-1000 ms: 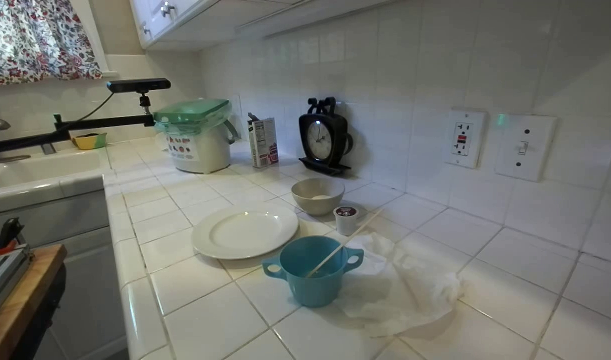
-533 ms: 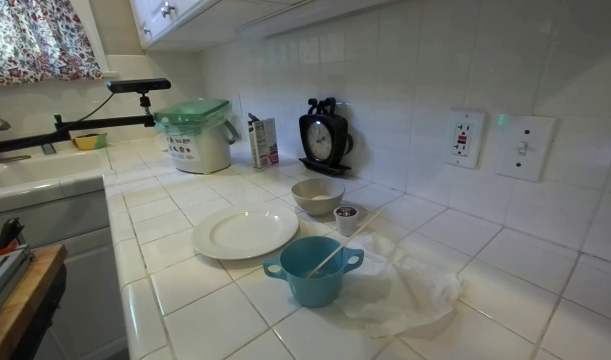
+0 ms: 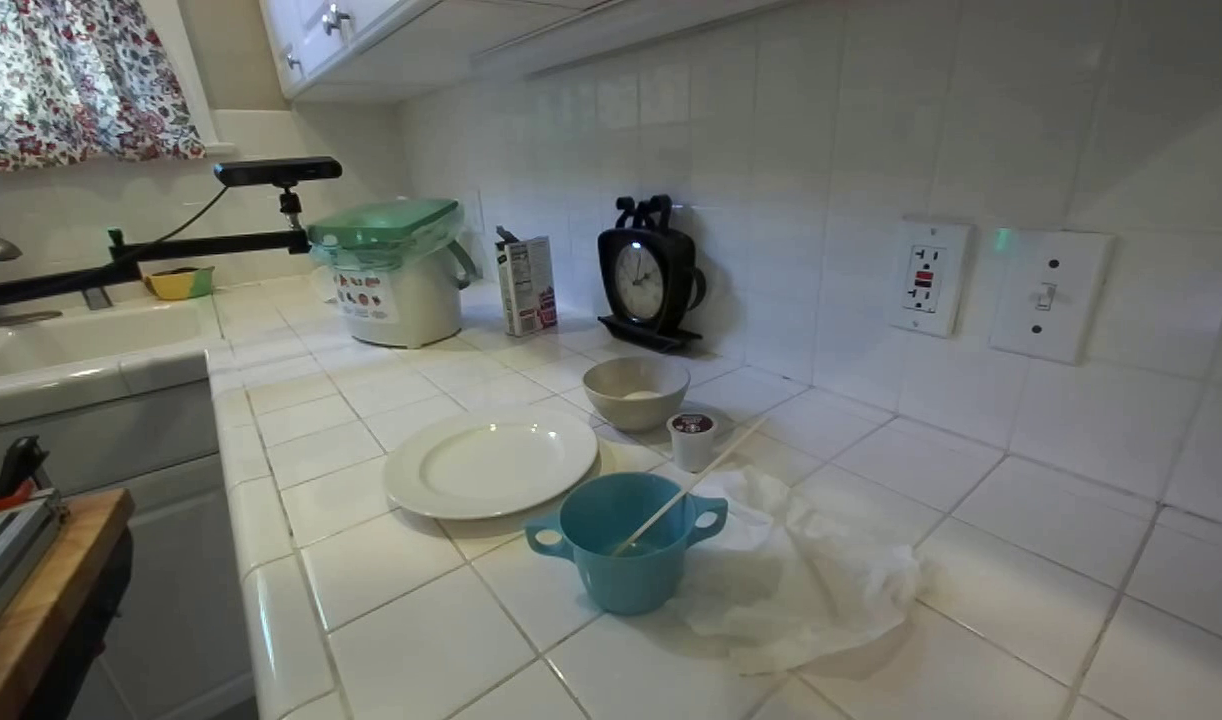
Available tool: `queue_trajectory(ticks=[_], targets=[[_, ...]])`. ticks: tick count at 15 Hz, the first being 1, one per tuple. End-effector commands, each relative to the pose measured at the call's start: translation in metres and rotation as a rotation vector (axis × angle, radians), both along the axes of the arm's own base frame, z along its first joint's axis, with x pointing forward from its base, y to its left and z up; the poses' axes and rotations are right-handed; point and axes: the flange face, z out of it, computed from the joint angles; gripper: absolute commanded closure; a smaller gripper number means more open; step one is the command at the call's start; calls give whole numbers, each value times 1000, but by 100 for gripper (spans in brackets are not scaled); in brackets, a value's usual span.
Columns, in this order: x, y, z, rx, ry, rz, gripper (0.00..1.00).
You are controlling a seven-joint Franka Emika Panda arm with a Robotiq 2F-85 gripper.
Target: Open the cabinet's left door completely
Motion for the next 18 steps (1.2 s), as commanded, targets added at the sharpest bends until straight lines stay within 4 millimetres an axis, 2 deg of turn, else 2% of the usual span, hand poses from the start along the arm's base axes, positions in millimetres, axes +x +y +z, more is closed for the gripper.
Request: queue_trajectory(ticks=[1,2,6,10,11,13,15,18], targets=[[4,1,1,31,-30,56,62],[4,1,1,34,-29,58,61],[4,-3,-1,66,-38,77,68],[-2,-7,1,66,-46,79,85],[-4,-7,0,67,-47,85,80],[-8,-9,0,65,-46,95,80],[-16,-8,1,59,-42,99,85],[-29,-5,4,46,-26,86,85]])
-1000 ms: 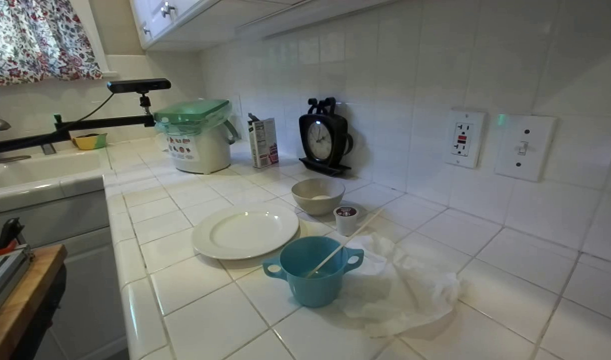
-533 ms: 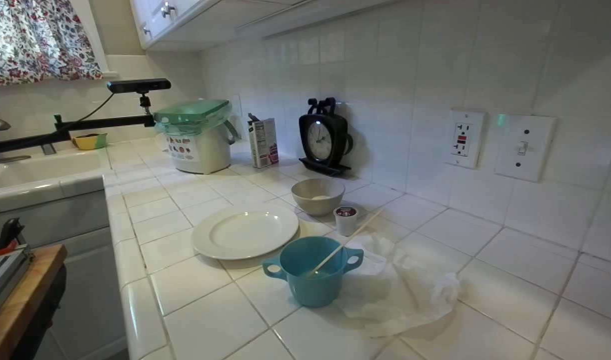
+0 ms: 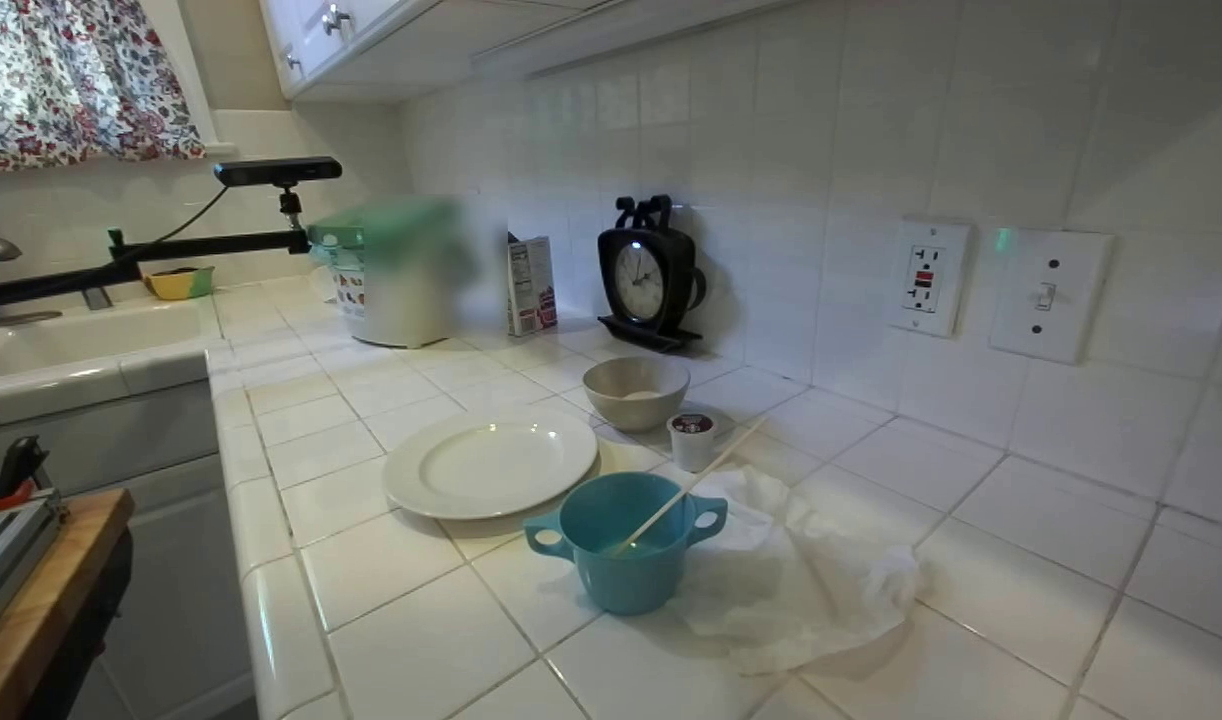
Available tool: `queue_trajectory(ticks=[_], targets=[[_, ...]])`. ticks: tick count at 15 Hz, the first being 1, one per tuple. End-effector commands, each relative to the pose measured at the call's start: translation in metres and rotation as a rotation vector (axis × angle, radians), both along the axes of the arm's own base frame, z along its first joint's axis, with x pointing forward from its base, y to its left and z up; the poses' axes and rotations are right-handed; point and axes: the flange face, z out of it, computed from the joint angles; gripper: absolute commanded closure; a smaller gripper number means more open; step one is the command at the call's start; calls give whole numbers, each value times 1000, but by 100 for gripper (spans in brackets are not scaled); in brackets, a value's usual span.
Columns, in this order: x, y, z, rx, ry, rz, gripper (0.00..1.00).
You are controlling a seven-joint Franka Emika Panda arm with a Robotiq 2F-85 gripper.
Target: Open the cabinet's left door completely
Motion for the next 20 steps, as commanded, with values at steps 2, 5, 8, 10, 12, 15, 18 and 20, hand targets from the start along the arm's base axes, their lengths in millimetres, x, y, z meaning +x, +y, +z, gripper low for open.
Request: queue_trajectory(ticks=[2,5,8,10,12,15,18,20], targets=[[-27,12,11,-32,12,-16,92],[-40,22,14,-74,33,-62,88],[-53,32,15,-106,51,-122,96],[-62,40,18,-129,71,-182,96],[-74,51,20,-159,85,-232,96],[-95,68,22,-189,100,-272,96],[-116,82,22,-201,115,-304,96],[-127,91,22,-204,118,-319,96]])
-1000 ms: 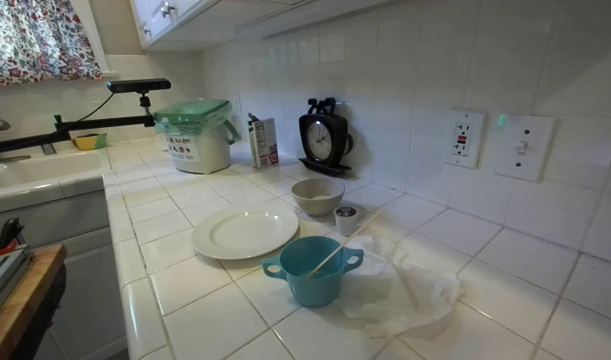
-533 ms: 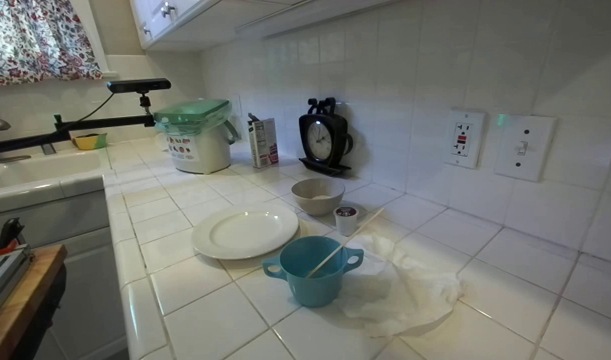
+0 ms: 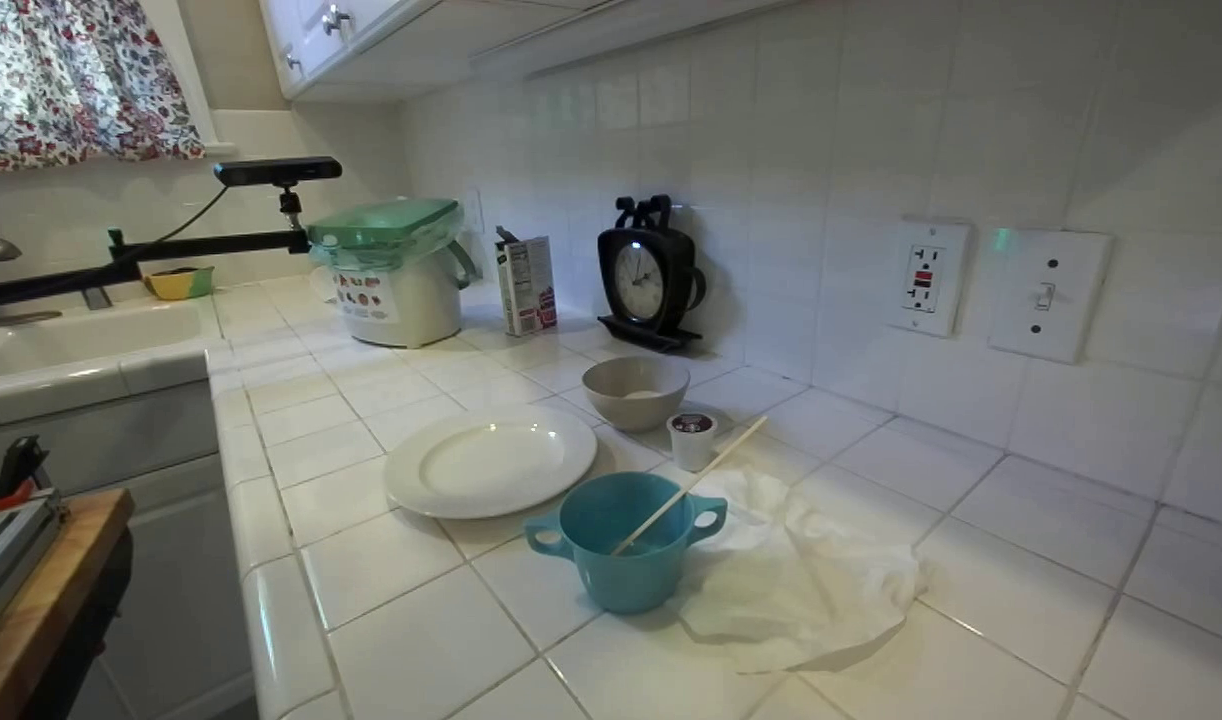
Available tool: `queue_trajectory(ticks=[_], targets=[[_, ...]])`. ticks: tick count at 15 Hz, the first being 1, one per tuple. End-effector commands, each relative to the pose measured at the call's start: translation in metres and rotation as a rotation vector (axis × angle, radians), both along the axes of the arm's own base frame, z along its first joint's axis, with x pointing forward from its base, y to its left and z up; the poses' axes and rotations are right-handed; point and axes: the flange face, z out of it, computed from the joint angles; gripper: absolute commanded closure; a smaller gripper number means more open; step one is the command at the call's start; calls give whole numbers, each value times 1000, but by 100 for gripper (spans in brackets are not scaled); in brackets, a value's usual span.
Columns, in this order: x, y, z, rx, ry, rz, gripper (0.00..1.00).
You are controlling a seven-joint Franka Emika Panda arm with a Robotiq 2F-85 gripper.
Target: Open the cabinet's left door completely
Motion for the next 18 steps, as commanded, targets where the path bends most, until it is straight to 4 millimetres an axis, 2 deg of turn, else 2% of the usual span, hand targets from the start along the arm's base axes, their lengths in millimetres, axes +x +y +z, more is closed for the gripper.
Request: queue_trajectory(ticks=[1,18], targets=[[-23,42,-9,29,46,-25,96],[-119,142,13,-63,151,-290,96]])
